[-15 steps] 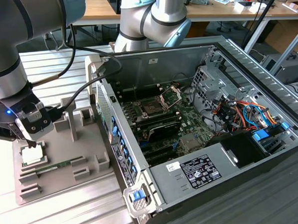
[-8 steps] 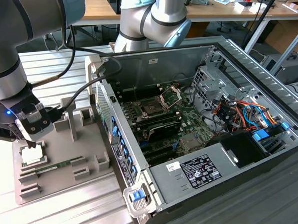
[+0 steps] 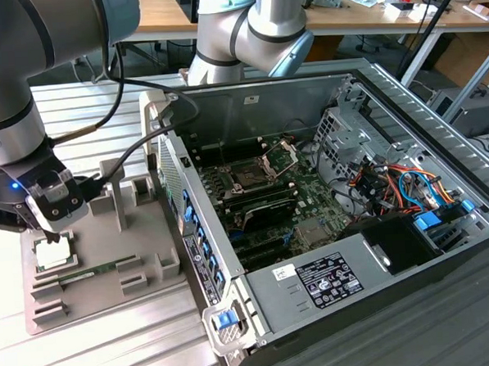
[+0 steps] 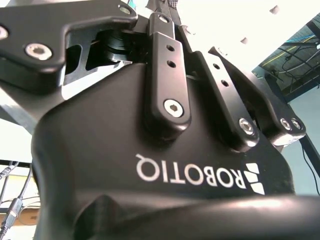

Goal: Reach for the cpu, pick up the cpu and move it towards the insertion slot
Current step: 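Pick up the cpu and move it towards the insertion slot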

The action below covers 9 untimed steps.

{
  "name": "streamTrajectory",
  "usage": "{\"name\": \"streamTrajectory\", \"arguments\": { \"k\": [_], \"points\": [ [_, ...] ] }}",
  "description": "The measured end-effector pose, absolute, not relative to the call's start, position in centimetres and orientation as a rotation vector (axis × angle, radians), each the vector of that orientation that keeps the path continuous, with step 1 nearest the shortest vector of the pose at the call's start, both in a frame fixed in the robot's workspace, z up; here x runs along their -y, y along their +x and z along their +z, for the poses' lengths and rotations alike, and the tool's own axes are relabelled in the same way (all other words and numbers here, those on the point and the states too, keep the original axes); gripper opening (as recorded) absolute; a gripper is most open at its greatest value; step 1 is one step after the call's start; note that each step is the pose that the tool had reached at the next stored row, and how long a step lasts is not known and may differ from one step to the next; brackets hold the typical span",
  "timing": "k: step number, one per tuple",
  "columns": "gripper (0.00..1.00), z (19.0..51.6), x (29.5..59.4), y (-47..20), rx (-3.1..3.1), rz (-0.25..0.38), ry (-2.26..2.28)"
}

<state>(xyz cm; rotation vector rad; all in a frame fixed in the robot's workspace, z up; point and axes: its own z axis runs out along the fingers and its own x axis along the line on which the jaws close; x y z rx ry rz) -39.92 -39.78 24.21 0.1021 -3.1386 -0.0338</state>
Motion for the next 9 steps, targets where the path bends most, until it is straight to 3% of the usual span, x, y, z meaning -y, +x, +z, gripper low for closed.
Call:
{"name": "streamTrajectory", "arguments": {
  "k": [9],
  "points": [
    [0.1, 23.93, 39.78, -39.92, 3.138, -0.034, 0.102]
  ]
}}
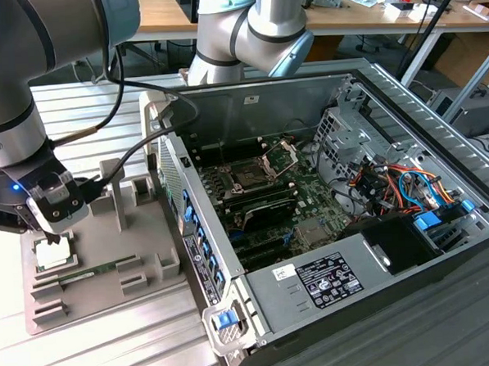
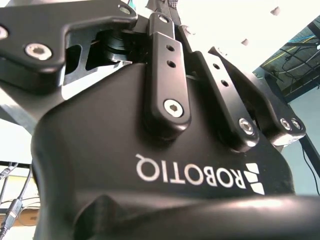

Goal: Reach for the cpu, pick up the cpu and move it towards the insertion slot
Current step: 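Pick up the cpu and move it towards the insertion slot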

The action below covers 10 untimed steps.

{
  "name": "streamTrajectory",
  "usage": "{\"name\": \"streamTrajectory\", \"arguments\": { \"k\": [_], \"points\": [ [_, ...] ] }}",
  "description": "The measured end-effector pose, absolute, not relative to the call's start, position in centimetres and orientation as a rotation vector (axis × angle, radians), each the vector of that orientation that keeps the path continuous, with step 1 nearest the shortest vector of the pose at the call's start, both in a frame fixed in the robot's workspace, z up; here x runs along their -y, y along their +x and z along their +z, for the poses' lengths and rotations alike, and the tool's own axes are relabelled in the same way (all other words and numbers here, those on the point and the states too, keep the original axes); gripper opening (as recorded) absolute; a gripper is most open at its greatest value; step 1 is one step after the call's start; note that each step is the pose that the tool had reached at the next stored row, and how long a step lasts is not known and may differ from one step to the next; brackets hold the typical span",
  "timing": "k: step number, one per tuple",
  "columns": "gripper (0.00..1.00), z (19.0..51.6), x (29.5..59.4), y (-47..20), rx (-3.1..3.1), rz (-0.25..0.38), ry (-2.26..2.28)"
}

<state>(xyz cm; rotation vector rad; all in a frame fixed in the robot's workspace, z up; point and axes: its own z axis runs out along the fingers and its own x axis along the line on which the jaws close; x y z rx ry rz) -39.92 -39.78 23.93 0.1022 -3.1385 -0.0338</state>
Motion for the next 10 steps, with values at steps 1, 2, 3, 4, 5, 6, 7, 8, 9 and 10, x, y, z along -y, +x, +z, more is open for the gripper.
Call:
{"name": "streamTrajectory", "arguments": {
  "k": [1, 2, 3, 4, 5, 6, 7, 8, 9, 10],
  "points": [
    [0.1, 23.9, 39.78, -39.92, 3.139, -0.034, 0.102],
    [0.1, 23.87, 39.78, -39.93, 3.139, -0.034, 0.102],
    [0.1, 23.82, 39.78, -39.93, 3.138, -0.034, 0.102],
    [0.1, 23.75, 39.78, -39.93, 3.138, -0.034, 0.102],
    [0.1, 23.71, 39.78, -39.93, 3.138, -0.034, 0.102],
    [0.1, 23.66, 39.78, -39.93, 3.139, -0.034, 0.102],
    [0.1, 23.61, 39.78, -39.93, 3.139, -0.034, 0.102],
    [0.1, 23.58, 39.78, -39.93, 3.139, -0.034, 0.102],
    [0.1, 23.55, 39.78, -39.93, 3.139, -0.034, 0.102],
    [0.1, 23.5, 39.78, -39.92, 3.139, -0.034, 0.102]
  ]
}}
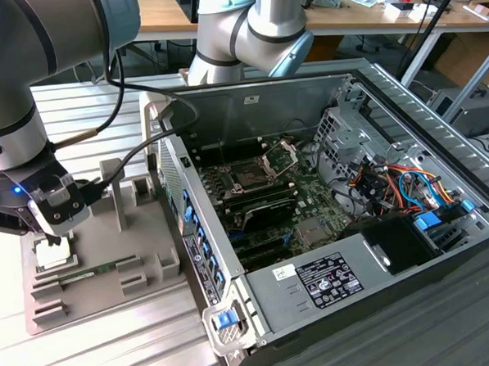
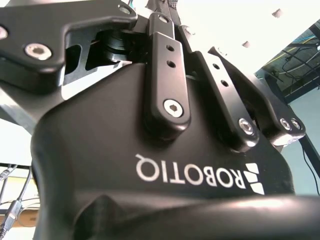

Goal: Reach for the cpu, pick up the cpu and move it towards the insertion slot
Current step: 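Pick up the cpu and move it towards the insertion slot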

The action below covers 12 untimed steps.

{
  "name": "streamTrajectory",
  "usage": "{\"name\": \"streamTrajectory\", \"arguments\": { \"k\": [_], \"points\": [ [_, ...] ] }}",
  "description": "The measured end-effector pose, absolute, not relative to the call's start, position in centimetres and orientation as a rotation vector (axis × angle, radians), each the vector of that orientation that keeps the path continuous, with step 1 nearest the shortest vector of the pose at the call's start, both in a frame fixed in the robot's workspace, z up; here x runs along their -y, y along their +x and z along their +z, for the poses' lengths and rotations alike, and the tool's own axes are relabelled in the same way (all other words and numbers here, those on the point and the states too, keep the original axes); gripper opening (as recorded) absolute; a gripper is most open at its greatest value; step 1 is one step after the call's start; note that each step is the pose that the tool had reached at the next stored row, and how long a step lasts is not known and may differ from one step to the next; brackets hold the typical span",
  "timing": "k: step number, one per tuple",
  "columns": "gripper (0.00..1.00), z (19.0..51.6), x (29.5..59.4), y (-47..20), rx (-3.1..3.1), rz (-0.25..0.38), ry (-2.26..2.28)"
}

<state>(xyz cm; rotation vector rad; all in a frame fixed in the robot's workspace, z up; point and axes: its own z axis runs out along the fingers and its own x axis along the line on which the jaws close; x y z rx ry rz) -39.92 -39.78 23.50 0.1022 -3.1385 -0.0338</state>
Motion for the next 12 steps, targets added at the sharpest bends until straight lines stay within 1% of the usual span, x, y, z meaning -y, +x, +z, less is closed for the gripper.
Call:
{"name": "streamTrajectory", "arguments": {
  "k": [12],
  "points": [
    [0.1, 23.1, 39.78, -39.93, 3.139, -0.034, 0.102]
  ]
}}
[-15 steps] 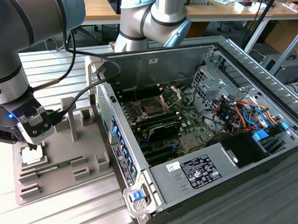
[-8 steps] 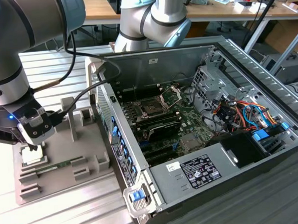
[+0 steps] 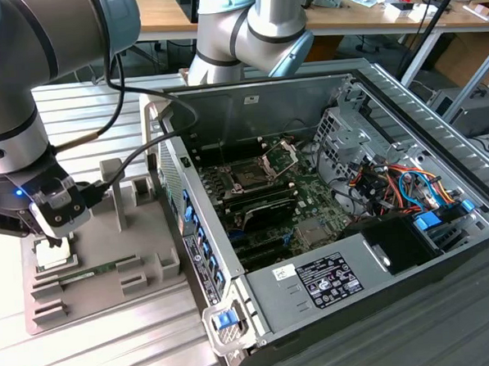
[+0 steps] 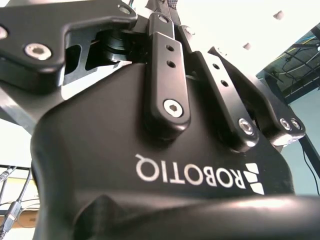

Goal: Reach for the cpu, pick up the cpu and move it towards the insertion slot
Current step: 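Pick up the cpu and move it towards the insertion slot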

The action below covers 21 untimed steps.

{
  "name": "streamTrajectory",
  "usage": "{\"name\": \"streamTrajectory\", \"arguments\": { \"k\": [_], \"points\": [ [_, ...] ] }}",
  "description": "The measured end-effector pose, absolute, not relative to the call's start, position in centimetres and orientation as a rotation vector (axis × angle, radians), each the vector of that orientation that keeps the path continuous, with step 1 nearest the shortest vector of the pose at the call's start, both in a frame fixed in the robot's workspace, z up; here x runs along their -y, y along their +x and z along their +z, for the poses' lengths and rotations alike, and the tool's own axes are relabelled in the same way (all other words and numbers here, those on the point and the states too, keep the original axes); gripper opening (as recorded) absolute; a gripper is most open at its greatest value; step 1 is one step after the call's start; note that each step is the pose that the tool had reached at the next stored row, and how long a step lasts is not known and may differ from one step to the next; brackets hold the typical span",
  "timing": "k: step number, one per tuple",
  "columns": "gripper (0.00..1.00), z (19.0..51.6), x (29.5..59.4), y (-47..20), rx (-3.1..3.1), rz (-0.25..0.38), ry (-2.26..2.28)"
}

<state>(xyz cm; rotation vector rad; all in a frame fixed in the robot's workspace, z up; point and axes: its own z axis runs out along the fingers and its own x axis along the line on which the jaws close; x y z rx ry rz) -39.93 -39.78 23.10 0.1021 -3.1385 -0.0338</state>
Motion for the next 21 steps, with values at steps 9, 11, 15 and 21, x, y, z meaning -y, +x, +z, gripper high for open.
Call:
{"name": "streamTrajectory", "arguments": {
  "k": [9, 11, 15, 21],
  "points": [
    [0.1, 22.85, 39.78, -39.93, 3.139, -0.034, 0.102],
    [0.1, 22.78, 39.78, -39.93, 3.139, -0.034, 0.102],
    [0.1, 22.65, 39.78, -39.92, 3.139, -0.034, 0.102],
    [0.1, 22.4, 39.78, -39.93, 3.139, -0.034, 0.102]
  ]
}}
